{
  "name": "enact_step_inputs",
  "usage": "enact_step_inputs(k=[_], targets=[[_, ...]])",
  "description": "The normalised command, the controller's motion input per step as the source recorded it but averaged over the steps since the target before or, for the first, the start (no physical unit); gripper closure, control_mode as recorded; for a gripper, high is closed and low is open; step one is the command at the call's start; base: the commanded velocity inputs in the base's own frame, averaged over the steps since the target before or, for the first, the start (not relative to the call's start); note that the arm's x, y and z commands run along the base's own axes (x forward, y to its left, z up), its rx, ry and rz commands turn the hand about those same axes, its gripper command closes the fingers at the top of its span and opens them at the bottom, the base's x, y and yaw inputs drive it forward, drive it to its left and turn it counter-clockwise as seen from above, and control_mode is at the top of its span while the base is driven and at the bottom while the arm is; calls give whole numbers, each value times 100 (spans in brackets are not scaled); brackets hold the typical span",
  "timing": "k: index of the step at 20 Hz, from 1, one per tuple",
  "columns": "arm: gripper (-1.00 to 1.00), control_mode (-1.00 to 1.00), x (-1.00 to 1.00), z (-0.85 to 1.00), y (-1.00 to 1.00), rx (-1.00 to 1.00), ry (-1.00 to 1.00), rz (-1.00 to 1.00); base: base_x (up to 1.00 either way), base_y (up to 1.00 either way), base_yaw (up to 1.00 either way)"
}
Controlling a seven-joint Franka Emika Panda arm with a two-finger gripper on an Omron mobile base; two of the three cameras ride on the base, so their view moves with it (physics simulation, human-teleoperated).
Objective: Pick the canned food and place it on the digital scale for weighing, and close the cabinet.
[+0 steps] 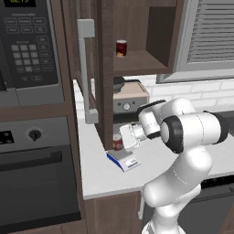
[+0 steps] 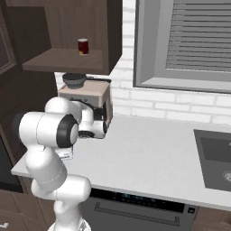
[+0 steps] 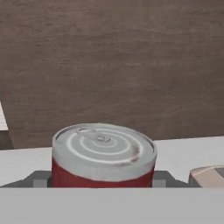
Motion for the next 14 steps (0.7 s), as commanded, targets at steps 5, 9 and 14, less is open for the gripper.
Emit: enact_step_inputs(k=[5, 9, 14], targets=[[100, -100, -30, -6, 0, 0, -3, 0, 0, 0, 0], [100, -100, -67, 1, 0, 0, -15, 1, 0, 0, 0], [100, -100, -23, 2, 0, 0, -6, 0, 0, 0, 0]])
